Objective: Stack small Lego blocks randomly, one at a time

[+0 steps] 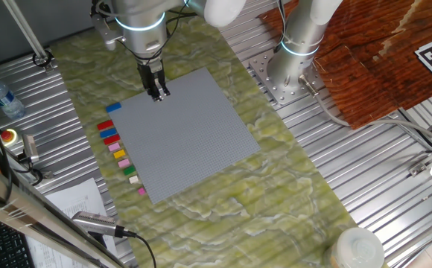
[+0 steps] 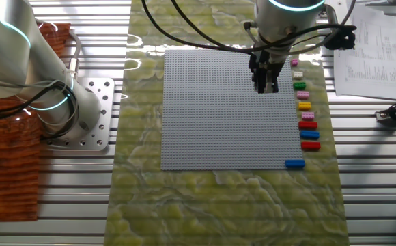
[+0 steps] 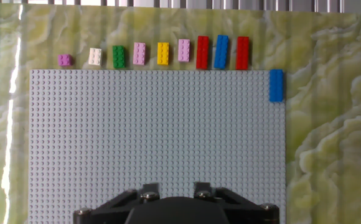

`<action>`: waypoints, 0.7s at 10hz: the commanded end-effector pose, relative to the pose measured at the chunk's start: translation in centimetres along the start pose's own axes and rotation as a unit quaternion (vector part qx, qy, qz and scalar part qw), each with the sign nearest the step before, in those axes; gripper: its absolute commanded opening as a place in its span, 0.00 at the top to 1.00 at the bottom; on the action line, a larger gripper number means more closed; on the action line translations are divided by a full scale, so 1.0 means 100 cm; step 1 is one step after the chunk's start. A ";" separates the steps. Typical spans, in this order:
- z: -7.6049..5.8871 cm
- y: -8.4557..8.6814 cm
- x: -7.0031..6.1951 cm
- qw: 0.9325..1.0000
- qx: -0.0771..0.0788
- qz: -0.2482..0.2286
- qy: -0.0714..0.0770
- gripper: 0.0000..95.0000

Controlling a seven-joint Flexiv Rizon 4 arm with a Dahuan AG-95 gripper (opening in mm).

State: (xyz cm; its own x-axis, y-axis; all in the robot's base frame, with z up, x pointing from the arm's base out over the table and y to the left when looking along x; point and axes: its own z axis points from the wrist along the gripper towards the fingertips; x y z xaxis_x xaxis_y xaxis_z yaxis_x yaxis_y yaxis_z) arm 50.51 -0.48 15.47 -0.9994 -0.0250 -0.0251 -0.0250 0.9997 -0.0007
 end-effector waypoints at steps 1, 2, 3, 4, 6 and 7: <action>0.009 -0.002 -0.007 1.000 -0.001 0.002 -0.001 1.00; 0.014 -0.004 -0.012 1.000 0.001 0.004 -0.001 1.00; 0.018 -0.007 -0.019 1.000 0.001 0.004 -0.002 1.00; 0.020 -0.011 -0.023 1.000 0.000 0.005 -0.002 1.00; 0.026 -0.023 -0.038 1.000 0.001 0.006 -0.002 1.00; 0.029 -0.026 -0.042 1.000 0.002 0.006 -0.003 1.00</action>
State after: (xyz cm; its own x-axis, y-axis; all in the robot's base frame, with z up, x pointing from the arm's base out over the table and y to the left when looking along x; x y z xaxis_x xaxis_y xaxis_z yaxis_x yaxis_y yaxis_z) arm 55.04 -3.19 12.61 -0.9995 -0.0127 -0.0296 -0.0126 0.9999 -0.0046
